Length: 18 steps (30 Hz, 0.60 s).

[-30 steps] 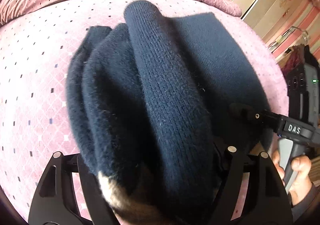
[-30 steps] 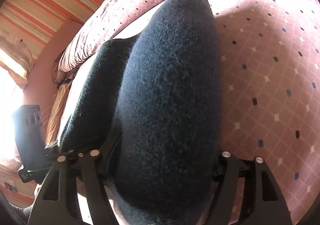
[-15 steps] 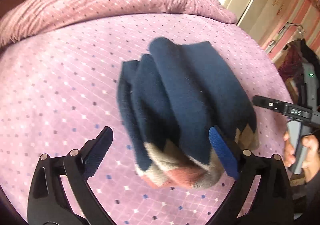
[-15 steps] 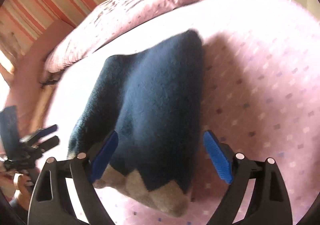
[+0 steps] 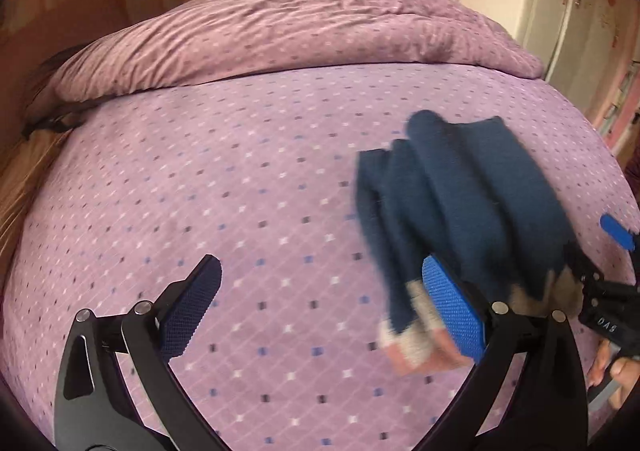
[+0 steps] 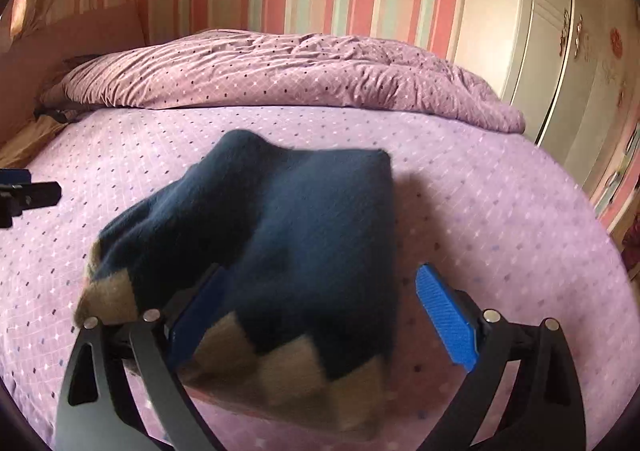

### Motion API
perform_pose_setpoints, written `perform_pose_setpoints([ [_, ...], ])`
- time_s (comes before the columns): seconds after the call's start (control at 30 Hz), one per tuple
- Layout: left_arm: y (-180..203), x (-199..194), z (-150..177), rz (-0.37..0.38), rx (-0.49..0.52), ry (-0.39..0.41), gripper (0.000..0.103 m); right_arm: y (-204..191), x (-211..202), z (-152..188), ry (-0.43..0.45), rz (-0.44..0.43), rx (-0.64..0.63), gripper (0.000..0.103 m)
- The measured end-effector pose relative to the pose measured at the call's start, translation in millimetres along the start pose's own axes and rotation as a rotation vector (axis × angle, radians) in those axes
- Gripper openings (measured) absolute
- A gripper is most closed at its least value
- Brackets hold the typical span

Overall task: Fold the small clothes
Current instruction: 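Lower the folded sweater onto the sheet and open the left gripper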

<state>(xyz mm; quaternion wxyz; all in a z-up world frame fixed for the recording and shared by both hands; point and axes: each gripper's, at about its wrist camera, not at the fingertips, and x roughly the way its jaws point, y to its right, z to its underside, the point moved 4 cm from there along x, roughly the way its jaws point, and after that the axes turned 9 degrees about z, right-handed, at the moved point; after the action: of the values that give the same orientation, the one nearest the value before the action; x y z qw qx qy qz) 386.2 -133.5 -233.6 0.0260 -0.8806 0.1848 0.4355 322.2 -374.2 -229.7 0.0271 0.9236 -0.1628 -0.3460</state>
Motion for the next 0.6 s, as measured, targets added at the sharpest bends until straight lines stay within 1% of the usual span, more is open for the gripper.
perform_pose_setpoints([
  [0.1, -25, -6, 11, -0.035, -0.032, 0.020, 0.100, -14, 4, 14, 0.002, -0.011, -0.004, 0.096],
  [0.13, -33, -8, 15, -0.047, -0.044, 0.028, 0.100, -21, 9, 21, -0.010, -0.016, -0.016, 0.096],
  [0.17, -43, -11, 19, -0.059, -0.057, 0.035, 0.100, -26, 12, 27, -0.013, -0.003, -0.031, 0.097],
  [0.23, -57, -14, 26, -0.071, -0.077, 0.045, 0.100, -33, 15, 38, 0.010, 0.038, -0.074, 0.098],
  [0.33, -77, -16, 40, -0.086, -0.096, 0.052, 0.100, -34, 20, 48, 0.032, 0.055, -0.071, 0.101],
  [0.47, -96, -19, 60, -0.114, -0.102, 0.070, 0.100, -39, 21, 52, 0.071, 0.080, -0.087, 0.102],
  [0.6, -106, -25, 75, -0.130, -0.120, 0.083, 0.100, -32, 13, 46, 0.092, 0.049, -0.046, 0.101],
])
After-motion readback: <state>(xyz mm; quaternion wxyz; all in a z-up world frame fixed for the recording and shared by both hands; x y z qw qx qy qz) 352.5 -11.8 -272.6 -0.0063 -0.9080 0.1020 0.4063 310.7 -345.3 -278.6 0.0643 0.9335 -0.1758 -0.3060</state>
